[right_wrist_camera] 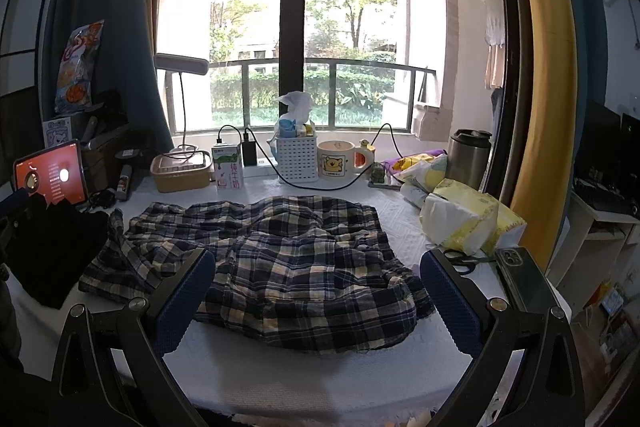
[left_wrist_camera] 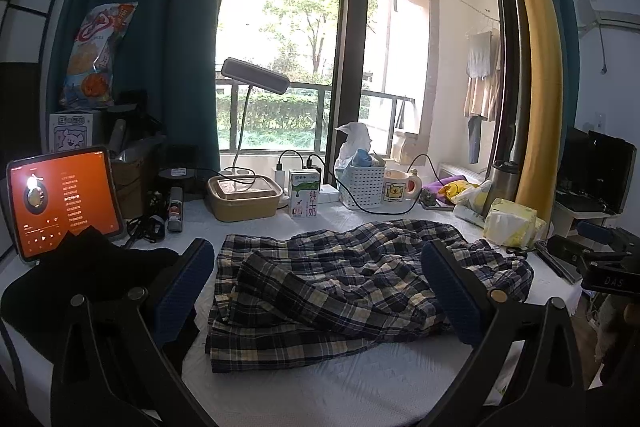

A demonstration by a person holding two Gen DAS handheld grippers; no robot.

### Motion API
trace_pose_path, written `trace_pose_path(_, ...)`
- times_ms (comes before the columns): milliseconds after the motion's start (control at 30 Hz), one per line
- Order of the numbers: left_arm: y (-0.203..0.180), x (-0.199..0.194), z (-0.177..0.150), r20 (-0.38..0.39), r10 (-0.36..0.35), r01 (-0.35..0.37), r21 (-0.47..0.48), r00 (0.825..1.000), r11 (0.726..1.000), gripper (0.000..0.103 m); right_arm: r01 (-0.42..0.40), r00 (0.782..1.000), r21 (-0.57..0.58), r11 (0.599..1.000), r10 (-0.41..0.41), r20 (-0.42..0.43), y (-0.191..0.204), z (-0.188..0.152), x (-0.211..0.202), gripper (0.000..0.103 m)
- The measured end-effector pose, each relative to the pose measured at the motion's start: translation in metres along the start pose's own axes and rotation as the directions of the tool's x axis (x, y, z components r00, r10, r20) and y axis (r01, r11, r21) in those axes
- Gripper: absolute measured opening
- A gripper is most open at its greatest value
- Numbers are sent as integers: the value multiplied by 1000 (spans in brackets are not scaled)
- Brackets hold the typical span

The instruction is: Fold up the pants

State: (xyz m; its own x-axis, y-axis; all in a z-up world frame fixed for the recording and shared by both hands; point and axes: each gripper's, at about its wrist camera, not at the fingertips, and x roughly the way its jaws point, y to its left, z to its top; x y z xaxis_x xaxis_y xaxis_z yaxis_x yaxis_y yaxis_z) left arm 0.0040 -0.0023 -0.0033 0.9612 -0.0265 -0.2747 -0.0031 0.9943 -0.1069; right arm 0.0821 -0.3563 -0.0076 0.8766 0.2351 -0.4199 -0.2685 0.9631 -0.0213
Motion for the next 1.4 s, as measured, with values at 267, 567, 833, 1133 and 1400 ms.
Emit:
trace_pose_path(267, 0, 1, 0, -3, -1, 1, 0, 1000, 1000, 102, 1, 1000, 1, 1000, -1, 0, 1, 0, 0, 103)
trace_pose_path(567, -1, 1, -1, -2, -3, 3, -1, 1000, 1000, 102, 15, 1000, 6, 1000, -15, -5, -7, -2, 2, 103)
trace_pose_path(833, -2, 1, 3, 8, -3, 3, 21, 1000, 1000, 102, 28, 1000, 5, 1000, -28, -2, -9, 1, 2, 103)
trace_pose_path(1133, 12, 39, -2, -72, 18, -15, 42, 997, 999, 102, 53, 998, -9, 999, -53, -21, -16, -1, 13, 103)
trace_pose_path(1400, 41, 108, -27, -237, 46, -38, 40, 970, 998, 102, 64, 984, -35, 997, -68, -163, -53, -27, 68, 101)
